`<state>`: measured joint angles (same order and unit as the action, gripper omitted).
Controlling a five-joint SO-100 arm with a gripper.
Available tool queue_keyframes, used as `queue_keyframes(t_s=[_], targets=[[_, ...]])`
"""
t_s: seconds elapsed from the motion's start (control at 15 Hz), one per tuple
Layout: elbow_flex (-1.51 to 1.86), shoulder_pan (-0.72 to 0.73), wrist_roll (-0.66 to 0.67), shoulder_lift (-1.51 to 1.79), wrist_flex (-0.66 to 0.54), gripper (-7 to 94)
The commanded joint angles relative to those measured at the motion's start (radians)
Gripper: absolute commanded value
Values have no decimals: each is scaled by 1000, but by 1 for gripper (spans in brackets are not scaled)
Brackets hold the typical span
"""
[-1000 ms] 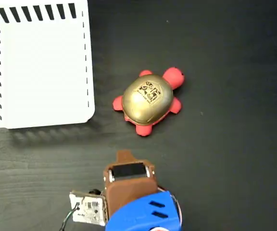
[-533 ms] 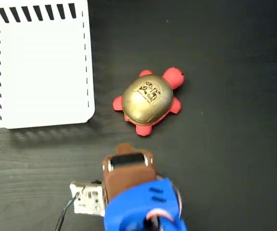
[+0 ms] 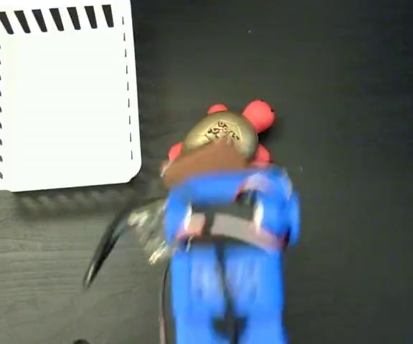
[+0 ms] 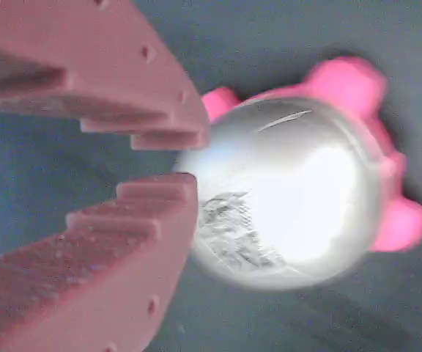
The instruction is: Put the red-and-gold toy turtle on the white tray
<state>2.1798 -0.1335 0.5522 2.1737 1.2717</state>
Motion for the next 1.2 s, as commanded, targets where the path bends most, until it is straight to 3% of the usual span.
queue_keyframes(t_s=[0.0, 0.67, 0.73, 0.87, 1.13], targets=[[-193, -28, 77, -160, 31, 0], [-537, -6, 101, -520, 149, 2], [-569, -12, 121, -548, 163, 9], [-607, -43, 196, -592, 201, 37], [-595, -84, 325, -641, 216, 48]])
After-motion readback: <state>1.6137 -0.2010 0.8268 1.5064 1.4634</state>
